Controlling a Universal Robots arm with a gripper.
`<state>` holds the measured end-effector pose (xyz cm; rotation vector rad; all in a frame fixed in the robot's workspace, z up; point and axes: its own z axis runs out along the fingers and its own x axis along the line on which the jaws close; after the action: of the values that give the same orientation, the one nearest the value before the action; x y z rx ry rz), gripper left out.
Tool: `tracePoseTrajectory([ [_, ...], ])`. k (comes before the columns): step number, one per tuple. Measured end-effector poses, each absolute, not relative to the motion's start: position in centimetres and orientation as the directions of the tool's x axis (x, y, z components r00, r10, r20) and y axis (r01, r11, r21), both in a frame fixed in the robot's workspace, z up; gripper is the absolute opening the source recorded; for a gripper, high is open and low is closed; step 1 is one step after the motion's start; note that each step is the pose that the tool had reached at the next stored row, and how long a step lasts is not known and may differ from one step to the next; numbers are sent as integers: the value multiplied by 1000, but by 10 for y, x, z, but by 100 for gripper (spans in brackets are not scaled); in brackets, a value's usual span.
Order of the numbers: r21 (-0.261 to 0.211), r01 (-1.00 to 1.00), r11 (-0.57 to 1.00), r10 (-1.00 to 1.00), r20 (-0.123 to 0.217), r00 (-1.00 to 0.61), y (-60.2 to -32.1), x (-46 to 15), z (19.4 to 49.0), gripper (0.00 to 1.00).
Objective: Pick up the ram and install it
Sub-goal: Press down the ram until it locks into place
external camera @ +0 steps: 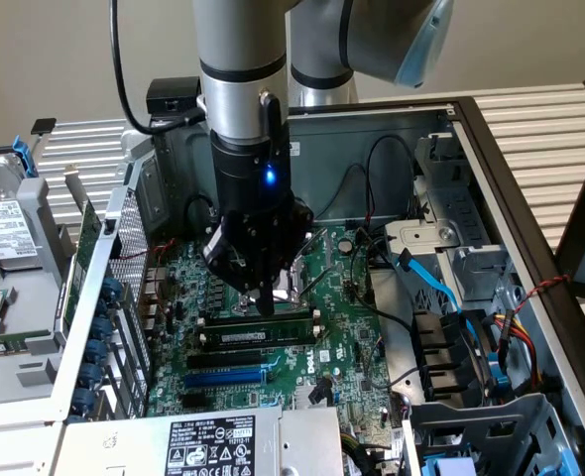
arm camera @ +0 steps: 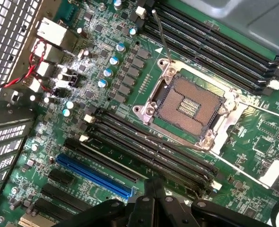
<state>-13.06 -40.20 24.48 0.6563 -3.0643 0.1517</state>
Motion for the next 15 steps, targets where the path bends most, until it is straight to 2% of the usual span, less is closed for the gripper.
tracePoseTrajectory([
  [15, -101, -251, 963, -251, 4, -968, -402, -131, 245, 10],
])
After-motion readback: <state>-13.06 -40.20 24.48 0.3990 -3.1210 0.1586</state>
